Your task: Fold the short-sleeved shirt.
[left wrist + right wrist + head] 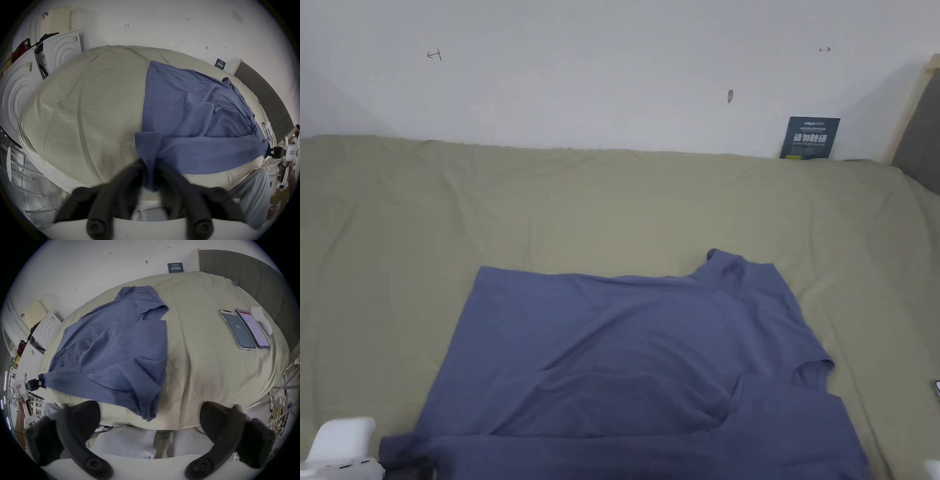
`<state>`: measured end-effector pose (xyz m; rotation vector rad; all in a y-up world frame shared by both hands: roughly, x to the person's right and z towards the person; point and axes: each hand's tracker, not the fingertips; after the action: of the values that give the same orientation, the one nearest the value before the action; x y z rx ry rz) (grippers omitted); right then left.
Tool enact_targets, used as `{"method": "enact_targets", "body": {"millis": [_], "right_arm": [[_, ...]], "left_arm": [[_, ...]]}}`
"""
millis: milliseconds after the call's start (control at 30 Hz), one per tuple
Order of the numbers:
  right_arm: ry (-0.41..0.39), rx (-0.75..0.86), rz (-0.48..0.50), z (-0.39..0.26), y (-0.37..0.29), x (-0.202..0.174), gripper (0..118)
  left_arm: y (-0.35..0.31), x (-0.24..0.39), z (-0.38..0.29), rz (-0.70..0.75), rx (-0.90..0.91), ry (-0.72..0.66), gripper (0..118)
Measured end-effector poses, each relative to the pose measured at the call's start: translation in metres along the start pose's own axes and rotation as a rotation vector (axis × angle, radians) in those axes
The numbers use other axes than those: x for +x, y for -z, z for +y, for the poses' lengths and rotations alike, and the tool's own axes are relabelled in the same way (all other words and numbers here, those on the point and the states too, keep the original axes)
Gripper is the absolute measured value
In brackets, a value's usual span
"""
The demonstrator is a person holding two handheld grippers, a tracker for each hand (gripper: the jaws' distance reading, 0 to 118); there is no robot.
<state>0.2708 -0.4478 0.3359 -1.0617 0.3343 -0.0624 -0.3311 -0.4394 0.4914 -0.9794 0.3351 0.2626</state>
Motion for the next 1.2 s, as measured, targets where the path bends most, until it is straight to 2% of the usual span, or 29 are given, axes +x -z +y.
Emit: {"method": "enact_targets", "body": {"millis": [33,200,267,300,367,400,433,467,500,567,633,667,700,733,767,800,867,1000,1033,1067,1100,1133,1200], "right_arm": [[-0.006,0.048,-0.032,0.001,-0.011,-0.001,118],[-0.014,0.083,-0.018,0.000,-0.029,-0.011,118],[-0.038,0.098,-0.013,0.001,-0.030,-0.012,117],[-0.061,0.100,-0.047,0.000,-0.031,-0.014,113],[-0.074,0.105,-0.040,-0.001,-0.033,-0.015,111],[-0.080,0.110,-0.034,0.001,-0.035,-0.016,99],[-0.084,0.120,-0.046,0.001,-0.034,-0.016,50],[-0.100,0.146,-0.106,0.001,-0.033,-0.017,9],[-0.109,0.174,-0.116,0.000,-0.034,-0.016,0],[-0.093,0.133,-0.068,0.002,-0.034,-0.011,0],[-0.097,0.144,-0.071,0.000,-0.034,-0.011,0],[-0.125,0.147,-0.097,-0.002,-0.034,-0.022,0],[-0.133,0.141,-0.096,-0.002,-0.033,-0.023,0],[-0.137,0.140,-0.093,-0.003,-0.032,-0.025,0],[-0.139,0.138,-0.092,-0.004,-0.031,-0.027,0],[-0.137,0.132,-0.083,-0.002,-0.029,-0.023,0],[-0.144,0.127,-0.078,-0.003,-0.029,-0.026,0],[-0.146,0.120,-0.066,-0.002,-0.028,-0.025,0],[-0.153,0.117,-0.070,-0.001,-0.028,-0.027,0],[-0.158,0.114,-0.065,0.000,-0.027,-0.021,0],[-0.163,0.112,-0.063,0.000,-0.027,-0.022,0],[-0.164,0.112,-0.066,0.001,-0.026,-0.023,0],[-0.165,0.108,-0.056,0.005,-0.023,-0.011,1]], "left_arm": [[-0.005,-0.002,0.000,-0.018,0.024,-0.022,118],[-0.026,-0.010,0.003,0.026,0.073,-0.047,118],[-0.032,-0.017,0.003,-0.004,0.062,-0.070,108],[-0.038,-0.019,0.002,0.000,0.072,-0.080,92],[-0.046,-0.020,-0.001,-0.003,0.098,-0.078,73],[-0.048,-0.021,-0.001,0.004,0.112,-0.062,45],[-0.047,-0.020,-0.002,0.020,0.124,-0.050,0],[-0.049,-0.020,-0.002,0.050,0.161,-0.031,0],[-0.049,-0.021,-0.003,0.037,0.129,-0.036,0],[-0.050,-0.022,-0.005,0.010,0.114,-0.034,0],[-0.048,-0.024,-0.005,0.006,0.110,-0.025,0],[-0.047,-0.023,-0.005,0.001,0.115,-0.019,0],[-0.044,-0.022,-0.003,-0.018,0.122,-0.019,20],[-0.038,-0.022,0.001,-0.017,0.119,-0.025,88],[-0.029,-0.021,0.003,-0.039,0.076,-0.037,118],[-0.022,-0.018,0.001,-0.073,0.040,-0.070,114],[-0.006,-0.011,0.003,-0.073,0.013,-0.075,114],[0.019,-0.009,0.016,-0.018,0.006,-0.041,111],[0.018,-0.007,0.015,-0.013,0.009,-0.040,103],[0.020,-0.007,0.015,-0.009,0.012,-0.041,86],[0.021,-0.006,0.015,-0.006,0.006,-0.043,47],[0.020,-0.006,0.013,-0.004,0.009,-0.048,0],[0.019,-0.002,0.008,-0.026,0.027,-0.056,0]]}}
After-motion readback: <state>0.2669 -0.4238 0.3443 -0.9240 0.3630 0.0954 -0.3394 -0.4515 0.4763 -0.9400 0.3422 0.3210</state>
